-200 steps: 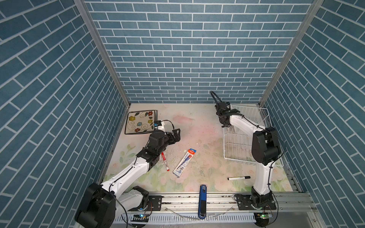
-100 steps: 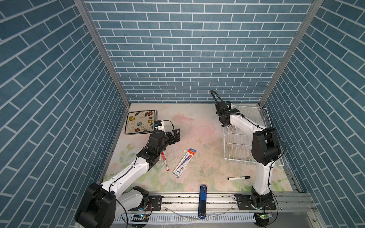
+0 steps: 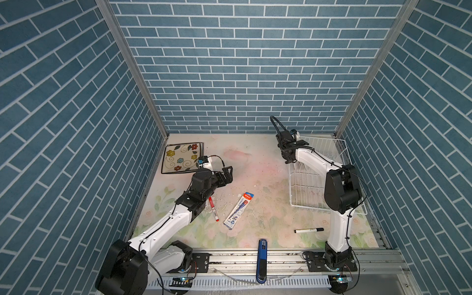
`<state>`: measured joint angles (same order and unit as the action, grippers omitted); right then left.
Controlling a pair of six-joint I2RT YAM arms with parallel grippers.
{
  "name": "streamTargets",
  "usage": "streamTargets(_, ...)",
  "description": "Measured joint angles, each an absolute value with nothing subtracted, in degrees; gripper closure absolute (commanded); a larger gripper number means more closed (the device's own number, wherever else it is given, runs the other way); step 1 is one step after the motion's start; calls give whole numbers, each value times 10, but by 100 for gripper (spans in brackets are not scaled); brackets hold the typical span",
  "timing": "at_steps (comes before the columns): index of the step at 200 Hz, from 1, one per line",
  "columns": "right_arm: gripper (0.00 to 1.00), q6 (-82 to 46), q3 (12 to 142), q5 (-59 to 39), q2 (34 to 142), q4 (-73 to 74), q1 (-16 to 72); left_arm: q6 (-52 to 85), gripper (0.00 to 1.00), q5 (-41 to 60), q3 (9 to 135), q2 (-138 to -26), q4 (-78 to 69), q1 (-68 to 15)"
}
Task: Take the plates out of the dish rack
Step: 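Close the right gripper on the sunburst plate and lift it from the rack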
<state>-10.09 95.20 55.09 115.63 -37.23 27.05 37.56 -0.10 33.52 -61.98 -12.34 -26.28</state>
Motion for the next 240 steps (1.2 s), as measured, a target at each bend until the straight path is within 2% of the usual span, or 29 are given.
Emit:
streamTargets(115,100,-48,950,589,1133,-325,284,376,0,3,340,-609,-100,-263)
streamTargets(196,100,-15,937,602,1056,-293,305,380,0,25,341,-604,-99,-263)
streamTargets(240,100,-7,905,597,955,-293,318,380,0,34,348,-603,-97,-263)
